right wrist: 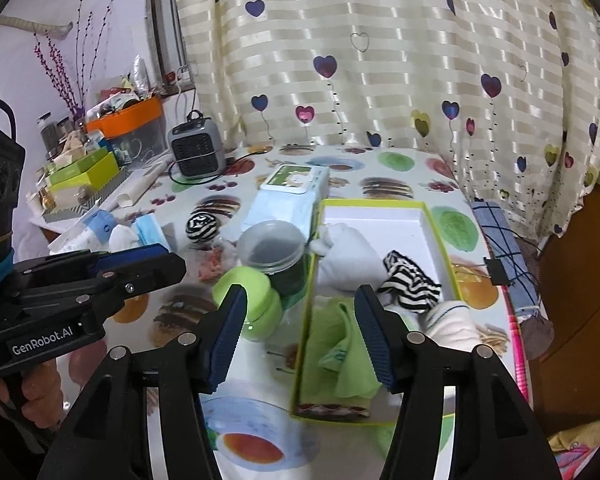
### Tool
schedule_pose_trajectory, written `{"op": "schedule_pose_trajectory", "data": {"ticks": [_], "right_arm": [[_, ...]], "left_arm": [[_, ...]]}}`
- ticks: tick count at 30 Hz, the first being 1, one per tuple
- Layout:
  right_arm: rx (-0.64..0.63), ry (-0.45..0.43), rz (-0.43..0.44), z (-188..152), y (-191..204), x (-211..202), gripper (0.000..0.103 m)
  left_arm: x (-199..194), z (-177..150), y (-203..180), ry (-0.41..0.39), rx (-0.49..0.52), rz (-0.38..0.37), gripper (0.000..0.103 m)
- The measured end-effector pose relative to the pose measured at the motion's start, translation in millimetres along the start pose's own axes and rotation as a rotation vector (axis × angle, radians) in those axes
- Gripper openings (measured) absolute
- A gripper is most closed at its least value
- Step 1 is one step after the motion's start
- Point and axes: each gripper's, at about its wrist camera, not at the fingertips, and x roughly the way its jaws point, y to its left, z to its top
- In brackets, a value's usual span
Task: Organize soft objects
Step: 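Move both tools back over the remaining pile of soft items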
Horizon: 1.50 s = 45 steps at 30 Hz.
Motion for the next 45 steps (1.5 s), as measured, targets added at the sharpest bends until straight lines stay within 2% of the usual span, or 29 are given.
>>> {"op": "schedule_pose_trajectory", "data": {"ticks": [10, 15, 28, 45], "right_arm": [[-0.043, 0.010, 0.019, -3.2, 17.8, 1.2, 0.057], [-0.070, 0.028, 0.041, -5.5, 28.5, 4.4, 0.057], [-0.109, 0.038, 0.077, -7.4, 44.8, 5.9, 0.057], [-0.133, 0.061, 0.102, -8.0, 59.8, 11.1, 0.057]], "left_arm": [[-11.2, -9.3, 12.1, -0.010, -0.013, 0.039, 0.035], [-15.5, -12.5, 15.1, -0.012, -0.013, 0.051, 0.037], [-21.2, -24.1, 31.5, -0.002, -0.045, 0.103, 0.037], [-24.6, -30.3, 48.5, 0.006, -0.071, 0.127, 0.037]]}}
